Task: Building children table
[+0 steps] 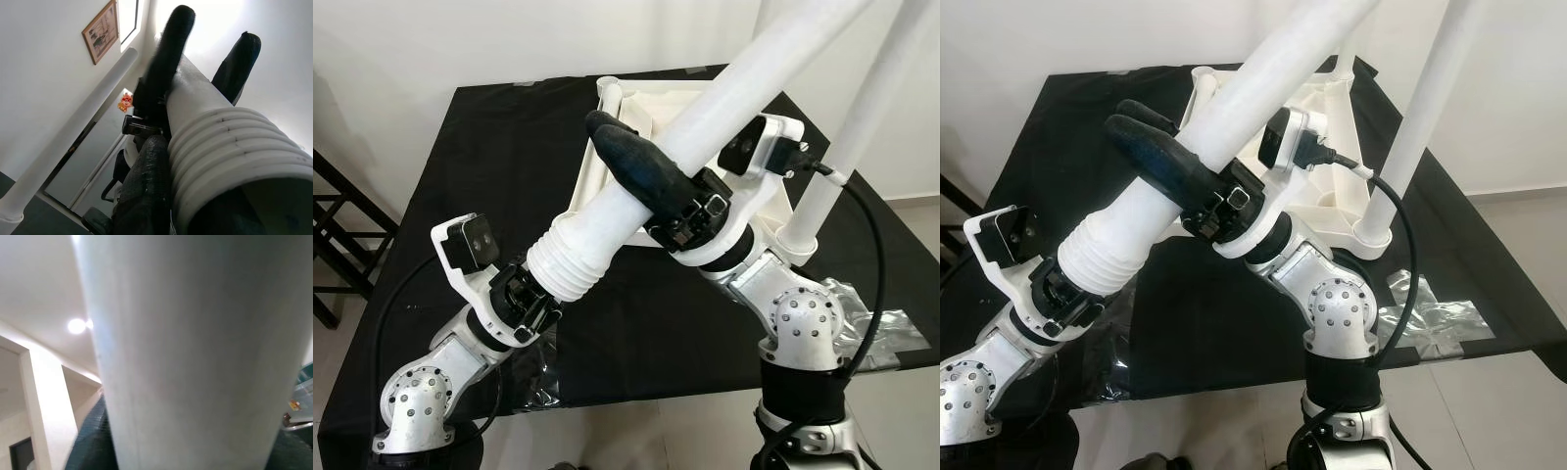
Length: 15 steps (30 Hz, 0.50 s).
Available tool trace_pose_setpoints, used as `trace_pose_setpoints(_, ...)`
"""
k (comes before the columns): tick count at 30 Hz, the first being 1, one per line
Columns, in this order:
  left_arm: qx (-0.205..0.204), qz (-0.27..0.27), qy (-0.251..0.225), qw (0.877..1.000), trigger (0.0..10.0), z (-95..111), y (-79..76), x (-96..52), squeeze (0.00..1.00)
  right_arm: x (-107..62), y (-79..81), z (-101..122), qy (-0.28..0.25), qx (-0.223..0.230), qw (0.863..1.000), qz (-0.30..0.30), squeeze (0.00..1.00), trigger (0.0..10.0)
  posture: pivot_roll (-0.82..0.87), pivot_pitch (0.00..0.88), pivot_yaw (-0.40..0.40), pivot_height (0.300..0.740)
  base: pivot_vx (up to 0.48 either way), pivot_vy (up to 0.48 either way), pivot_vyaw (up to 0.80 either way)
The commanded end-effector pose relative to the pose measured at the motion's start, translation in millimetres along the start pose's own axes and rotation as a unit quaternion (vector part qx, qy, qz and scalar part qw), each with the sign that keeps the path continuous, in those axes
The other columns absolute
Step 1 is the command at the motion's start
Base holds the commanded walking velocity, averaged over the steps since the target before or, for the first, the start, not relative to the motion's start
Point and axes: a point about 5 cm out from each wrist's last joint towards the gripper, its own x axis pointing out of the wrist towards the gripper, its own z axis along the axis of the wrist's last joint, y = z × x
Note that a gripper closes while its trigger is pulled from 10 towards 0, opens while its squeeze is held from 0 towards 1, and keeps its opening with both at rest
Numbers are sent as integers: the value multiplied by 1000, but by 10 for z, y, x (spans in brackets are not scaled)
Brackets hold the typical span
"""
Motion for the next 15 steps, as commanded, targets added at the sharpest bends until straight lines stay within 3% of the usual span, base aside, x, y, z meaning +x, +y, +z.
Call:
trace_pose_setpoints(1,-18,-24,24,999,10000,-111,-40,49,0,24,15,-30,4,9,1000,3,0,0,-5,123,-2,740,0,0,0)
trace_pose_setpoints(15,-7,1,16,1000,10000,-105,13,-9,0,16,21,-9,3,3,1000,2,0,0,-8,119,3,740,0,0,0)
